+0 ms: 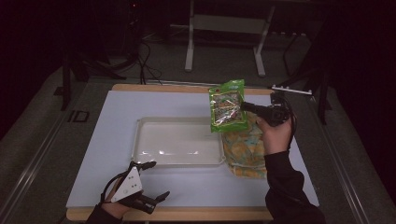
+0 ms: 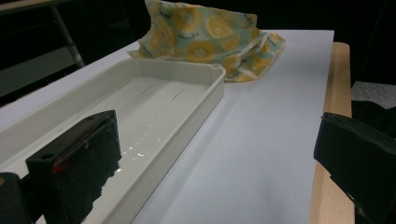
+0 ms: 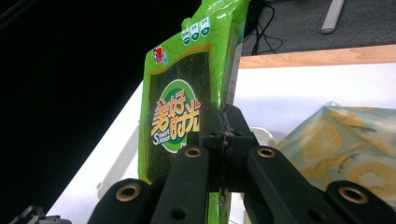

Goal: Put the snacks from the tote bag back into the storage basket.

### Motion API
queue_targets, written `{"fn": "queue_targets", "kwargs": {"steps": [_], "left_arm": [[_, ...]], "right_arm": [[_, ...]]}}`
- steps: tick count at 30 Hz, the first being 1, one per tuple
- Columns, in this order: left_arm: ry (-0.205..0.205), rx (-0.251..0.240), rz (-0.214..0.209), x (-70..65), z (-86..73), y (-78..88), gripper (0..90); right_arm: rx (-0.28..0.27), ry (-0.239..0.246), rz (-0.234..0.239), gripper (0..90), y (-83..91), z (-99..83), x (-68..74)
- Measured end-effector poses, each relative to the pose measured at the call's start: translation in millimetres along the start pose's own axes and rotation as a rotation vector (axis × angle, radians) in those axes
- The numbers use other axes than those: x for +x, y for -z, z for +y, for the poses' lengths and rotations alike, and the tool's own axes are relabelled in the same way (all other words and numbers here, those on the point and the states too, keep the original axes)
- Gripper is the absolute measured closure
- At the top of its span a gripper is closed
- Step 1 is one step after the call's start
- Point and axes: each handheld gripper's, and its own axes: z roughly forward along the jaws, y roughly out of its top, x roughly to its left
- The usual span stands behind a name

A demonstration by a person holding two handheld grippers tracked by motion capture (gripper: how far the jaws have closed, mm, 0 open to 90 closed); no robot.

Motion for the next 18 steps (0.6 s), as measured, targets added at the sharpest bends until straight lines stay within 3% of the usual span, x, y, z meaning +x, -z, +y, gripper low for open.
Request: {"fn": "queue_targets", "kwargs": {"steps": [18], "left_arm": [[-0.001,0.008,-0.016,-0.4,-0.1,-0.6,1.1]], "right_arm": [[0.025,-0.022,0.048,89.2,-30.3,-15.1,8.7]]}}
